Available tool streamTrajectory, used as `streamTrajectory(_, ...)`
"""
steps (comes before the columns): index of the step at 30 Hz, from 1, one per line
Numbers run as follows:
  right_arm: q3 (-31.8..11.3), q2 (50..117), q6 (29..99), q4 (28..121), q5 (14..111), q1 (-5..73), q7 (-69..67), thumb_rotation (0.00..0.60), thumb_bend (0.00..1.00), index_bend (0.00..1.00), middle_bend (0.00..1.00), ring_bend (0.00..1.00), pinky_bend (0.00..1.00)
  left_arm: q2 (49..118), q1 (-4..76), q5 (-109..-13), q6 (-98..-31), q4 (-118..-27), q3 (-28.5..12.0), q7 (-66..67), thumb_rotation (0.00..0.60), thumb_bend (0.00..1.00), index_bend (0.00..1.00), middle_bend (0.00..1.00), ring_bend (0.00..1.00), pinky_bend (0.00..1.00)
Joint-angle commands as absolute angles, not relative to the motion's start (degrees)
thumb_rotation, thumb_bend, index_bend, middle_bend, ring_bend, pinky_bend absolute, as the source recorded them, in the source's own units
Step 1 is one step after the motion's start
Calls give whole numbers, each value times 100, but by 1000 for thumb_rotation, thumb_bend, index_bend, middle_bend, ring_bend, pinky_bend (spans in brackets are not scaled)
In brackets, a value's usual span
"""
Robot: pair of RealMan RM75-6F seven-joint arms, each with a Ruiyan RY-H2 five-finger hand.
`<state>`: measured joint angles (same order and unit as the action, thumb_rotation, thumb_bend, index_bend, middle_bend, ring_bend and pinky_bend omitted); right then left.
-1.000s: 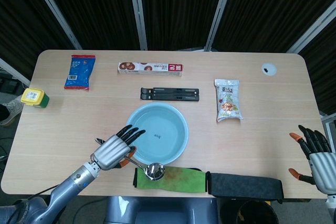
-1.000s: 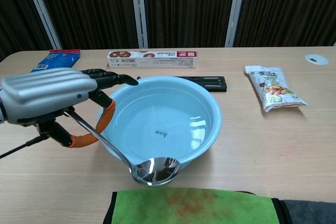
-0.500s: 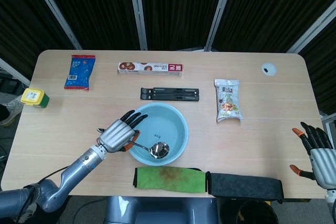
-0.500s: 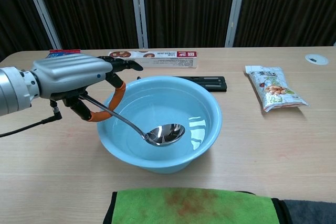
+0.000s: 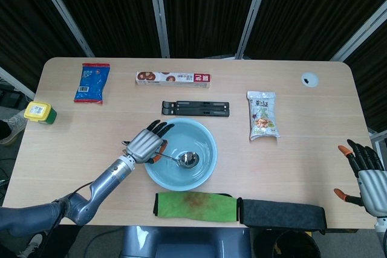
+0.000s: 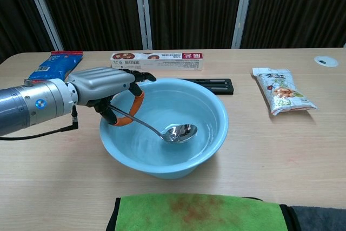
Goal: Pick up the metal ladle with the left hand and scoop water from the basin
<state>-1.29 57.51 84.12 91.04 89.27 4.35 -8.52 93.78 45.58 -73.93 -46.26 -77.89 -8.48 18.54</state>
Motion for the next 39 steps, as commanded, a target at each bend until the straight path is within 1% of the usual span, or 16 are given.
streamTrajectory(1, -125, 5764, 8412, 9087, 8935, 434, -829, 600, 0, 64, 0, 0, 0, 9461, 4606, -7337, -4580, -7690, -833, 1801, 600, 434, 652, 0, 0, 0)
streamTrajectory(8, -129, 5785, 8406, 9084, 8922, 432, -782, 600, 0, 59, 0, 0, 0, 9442, 4615, -7353, -4727, -7639, -806, 1827, 600, 433, 656, 0, 0, 0)
streamTrajectory(23, -254, 5758, 8746, 9069, 8731, 231, -832, 600, 0, 55, 0, 0, 0, 8402, 4593, -6844, -5006, -8562, -866, 2783, 600, 433, 662, 0, 0, 0)
streamTrajectory(30, -186, 5785, 8667, 9077, 8894, 277, -761, 600, 0, 55, 0, 0, 0, 8117, 4741, -6834, -5153, -8922, -941, 3238, 600, 435, 672, 0, 0, 0)
streamTrajectory(39, -166, 5806, 8651, 9090, 8961, 291, -696, 600, 0, 55, 0, 0, 0, 7866, 4901, -6628, -5134, -9393, -990, 3461, 600, 435, 670, 0, 0, 0)
